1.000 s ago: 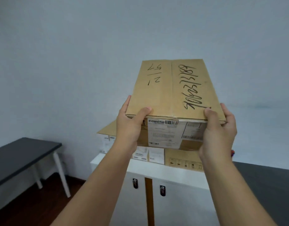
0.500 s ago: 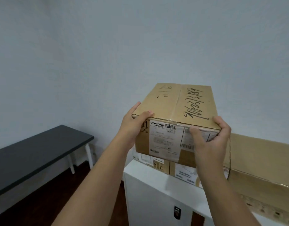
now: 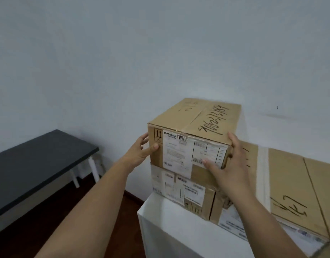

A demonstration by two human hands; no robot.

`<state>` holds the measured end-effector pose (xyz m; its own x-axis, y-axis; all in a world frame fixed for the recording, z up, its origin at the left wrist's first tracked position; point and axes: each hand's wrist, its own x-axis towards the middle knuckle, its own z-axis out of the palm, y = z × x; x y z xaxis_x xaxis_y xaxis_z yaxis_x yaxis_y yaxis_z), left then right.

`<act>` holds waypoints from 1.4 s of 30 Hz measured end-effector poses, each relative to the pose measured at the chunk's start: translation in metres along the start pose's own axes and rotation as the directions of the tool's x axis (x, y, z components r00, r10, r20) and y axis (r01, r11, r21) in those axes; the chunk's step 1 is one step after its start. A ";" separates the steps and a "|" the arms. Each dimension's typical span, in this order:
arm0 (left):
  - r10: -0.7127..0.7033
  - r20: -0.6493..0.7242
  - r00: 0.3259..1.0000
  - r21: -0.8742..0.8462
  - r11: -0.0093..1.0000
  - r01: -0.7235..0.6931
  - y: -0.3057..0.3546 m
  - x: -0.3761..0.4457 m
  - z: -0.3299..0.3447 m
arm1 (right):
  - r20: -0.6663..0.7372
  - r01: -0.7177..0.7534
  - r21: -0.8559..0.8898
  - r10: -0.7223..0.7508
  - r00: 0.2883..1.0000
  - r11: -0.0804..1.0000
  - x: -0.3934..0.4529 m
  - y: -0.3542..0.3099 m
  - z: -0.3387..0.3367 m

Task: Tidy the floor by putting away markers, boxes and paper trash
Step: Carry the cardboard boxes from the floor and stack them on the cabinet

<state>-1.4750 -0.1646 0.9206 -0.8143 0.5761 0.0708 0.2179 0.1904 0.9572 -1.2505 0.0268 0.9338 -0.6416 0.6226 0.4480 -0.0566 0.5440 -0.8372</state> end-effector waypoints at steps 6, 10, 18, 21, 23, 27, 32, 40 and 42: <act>-0.005 0.286 0.958 -0.162 0.985 0.053 -0.043 0.020 0.012 | 0.085 -0.170 0.182 0.157 0.984 0.968 0.007 0.035 0.019; 0.012 0.407 0.913 -0.306 0.944 0.123 -0.067 0.034 0.020 | 0.133 -0.265 0.099 0.251 0.959 0.959 0.003 0.053 0.017; 0.037 0.446 0.895 -0.301 0.947 0.111 -0.072 0.046 0.032 | 0.186 -0.350 0.143 0.322 0.928 0.926 0.001 0.057 0.005; 0.070 0.464 0.883 -0.275 0.959 0.068 -0.063 0.041 0.041 | 0.199 -0.397 0.156 0.365 0.910 0.904 -0.006 0.054 -0.007; 0.086 0.432 0.898 -0.276 0.960 0.041 -0.059 0.038 0.047 | 0.167 -0.414 0.168 0.388 0.906 0.895 -0.011 0.053 -0.011; 0.134 0.353 0.926 -0.289 0.957 -0.028 -0.061 0.035 0.053 | 0.094 -0.412 0.146 0.402 0.911 0.899 -0.019 0.050 -0.009; 0.116 0.359 0.926 -0.321 0.947 0.005 -0.064 0.038 0.057 | 0.089 -0.444 0.085 0.437 0.895 0.892 -0.017 0.040 -0.010; -0.226 0.287 0.931 -0.283 0.908 0.308 -0.104 -0.025 0.063 | -0.247 -0.437 0.081 0.443 0.862 0.896 -0.084 0.026 -0.023; -0.292 0.261 0.920 -0.161 0.927 0.340 -0.121 -0.063 0.074 | -0.395 -0.456 0.001 0.419 0.817 0.890 -0.122 0.033 -0.042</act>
<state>-1.4102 -0.1652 0.7790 -0.6729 0.6817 -0.2873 -0.1612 0.2439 0.9563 -1.1419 -0.0077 0.8649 -0.2458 0.9593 0.1390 0.2412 0.1994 -0.9498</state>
